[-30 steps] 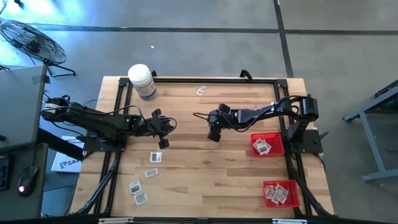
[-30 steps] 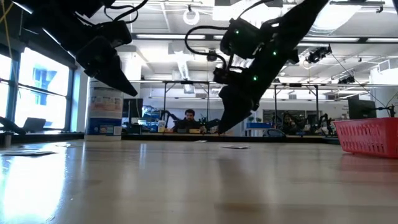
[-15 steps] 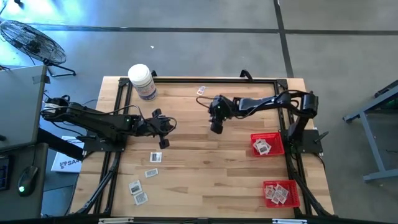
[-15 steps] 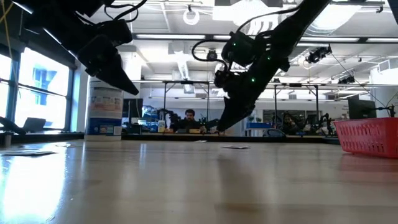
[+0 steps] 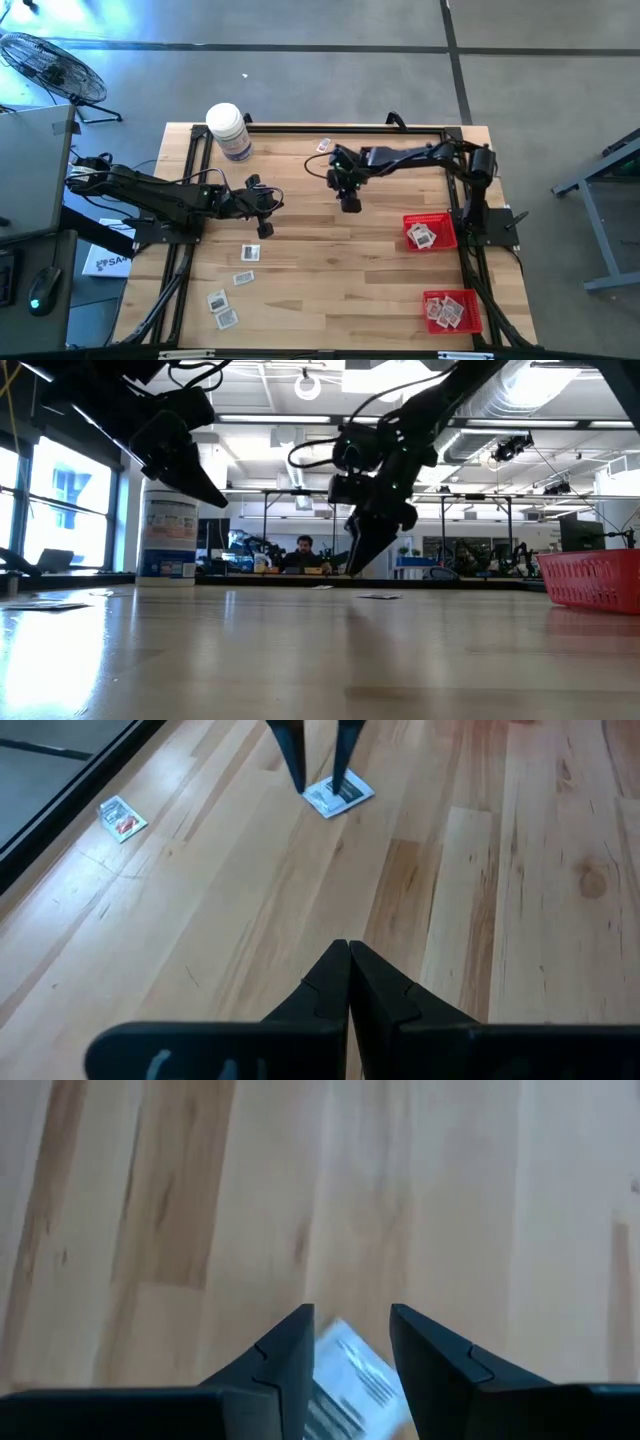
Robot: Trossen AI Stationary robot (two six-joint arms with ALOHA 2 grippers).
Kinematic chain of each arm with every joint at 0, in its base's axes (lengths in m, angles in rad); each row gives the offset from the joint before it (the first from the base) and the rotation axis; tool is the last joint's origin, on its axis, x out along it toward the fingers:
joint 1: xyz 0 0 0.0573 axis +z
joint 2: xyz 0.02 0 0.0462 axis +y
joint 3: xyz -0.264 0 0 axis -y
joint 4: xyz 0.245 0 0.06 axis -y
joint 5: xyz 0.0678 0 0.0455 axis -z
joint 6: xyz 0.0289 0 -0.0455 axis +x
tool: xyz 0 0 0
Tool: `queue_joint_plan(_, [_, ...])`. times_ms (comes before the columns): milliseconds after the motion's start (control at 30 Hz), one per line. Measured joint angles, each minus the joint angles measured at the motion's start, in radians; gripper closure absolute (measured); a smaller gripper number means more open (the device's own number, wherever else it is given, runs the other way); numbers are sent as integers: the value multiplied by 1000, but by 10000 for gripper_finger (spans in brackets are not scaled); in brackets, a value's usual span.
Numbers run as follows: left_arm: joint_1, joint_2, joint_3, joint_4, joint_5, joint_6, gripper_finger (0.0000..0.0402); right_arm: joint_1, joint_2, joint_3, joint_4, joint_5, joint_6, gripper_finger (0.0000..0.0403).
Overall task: Pick & Place First Aid Supplies
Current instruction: Put the black towelette pack into the top red basket
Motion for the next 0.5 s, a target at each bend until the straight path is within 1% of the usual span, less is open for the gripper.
queue_joint_plan(133, [0, 0, 0, 1, -1, 0, 401, -14, 22, 59, -99, 1, -60, 277])
queue_joint_plan(367, [0, 0, 0, 2, -6, 0, 401, -14, 94, 68, -80, -20, -133, 277])
queue_joint_plan(500, [0, 0, 0, 1, -12, 0, 401, -14, 112, 70, -94, 28, -186, 277])
